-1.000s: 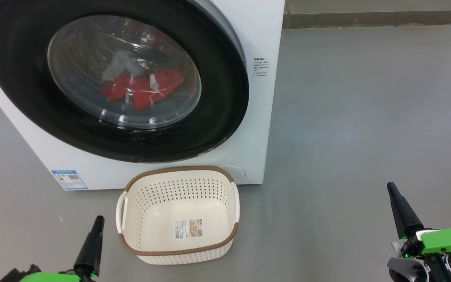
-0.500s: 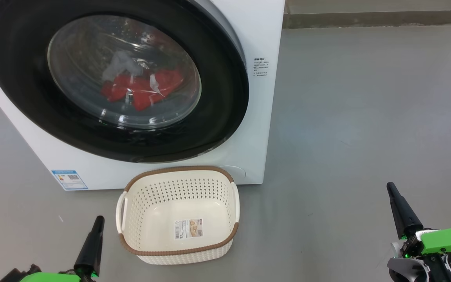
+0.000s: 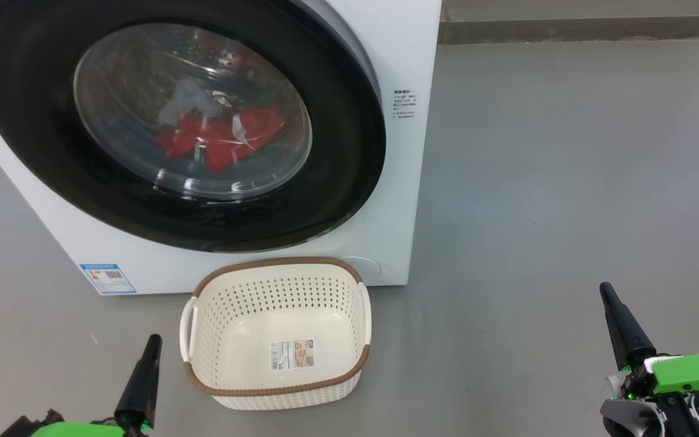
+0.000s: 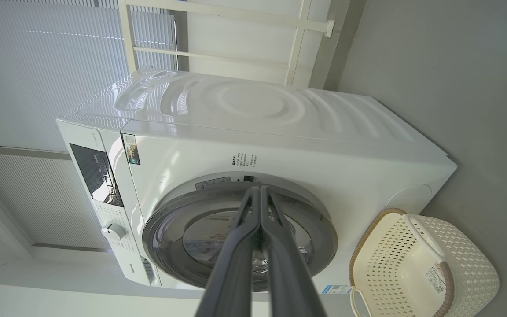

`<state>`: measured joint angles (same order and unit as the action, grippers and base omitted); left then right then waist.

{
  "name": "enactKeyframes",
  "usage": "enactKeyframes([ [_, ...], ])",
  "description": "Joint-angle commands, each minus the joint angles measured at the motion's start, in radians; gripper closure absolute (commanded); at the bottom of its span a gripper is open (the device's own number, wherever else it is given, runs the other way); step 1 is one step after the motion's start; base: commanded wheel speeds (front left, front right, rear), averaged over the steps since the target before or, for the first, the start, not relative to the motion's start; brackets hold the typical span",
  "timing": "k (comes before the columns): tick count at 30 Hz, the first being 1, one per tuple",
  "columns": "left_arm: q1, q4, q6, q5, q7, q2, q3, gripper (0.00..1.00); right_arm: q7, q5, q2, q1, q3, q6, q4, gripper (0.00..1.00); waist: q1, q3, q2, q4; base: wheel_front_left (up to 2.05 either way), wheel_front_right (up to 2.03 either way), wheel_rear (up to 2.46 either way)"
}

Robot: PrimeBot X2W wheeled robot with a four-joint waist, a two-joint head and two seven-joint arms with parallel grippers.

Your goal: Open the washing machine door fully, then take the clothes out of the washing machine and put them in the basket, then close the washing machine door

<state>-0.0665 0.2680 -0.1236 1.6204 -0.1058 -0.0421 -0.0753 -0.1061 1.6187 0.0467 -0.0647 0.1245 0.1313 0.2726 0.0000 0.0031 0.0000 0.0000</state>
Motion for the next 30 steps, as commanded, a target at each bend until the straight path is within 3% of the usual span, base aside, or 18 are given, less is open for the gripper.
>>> enactKeyframes([
  [1, -0.041, -0.023, -0.007, -0.011, -0.007, -0.01, -0.037, 1.0, -0.005, -0.008, 0.006, -0.043, -0.013, -0.001, -0.028, 1.0, 0.0, 0.0, 0.0, 0.0, 0.0, 0.0, 0.0],
  [30, -0.041, -0.023, -0.007, -0.012, -0.007, -0.009, -0.038, 1.0, -0.006, -0.009, 0.005, -0.043, -0.012, -0.001, -0.028, 1.0, 0.0, 0.0, 0.0, 0.0, 0.0, 0.0, 0.0],
])
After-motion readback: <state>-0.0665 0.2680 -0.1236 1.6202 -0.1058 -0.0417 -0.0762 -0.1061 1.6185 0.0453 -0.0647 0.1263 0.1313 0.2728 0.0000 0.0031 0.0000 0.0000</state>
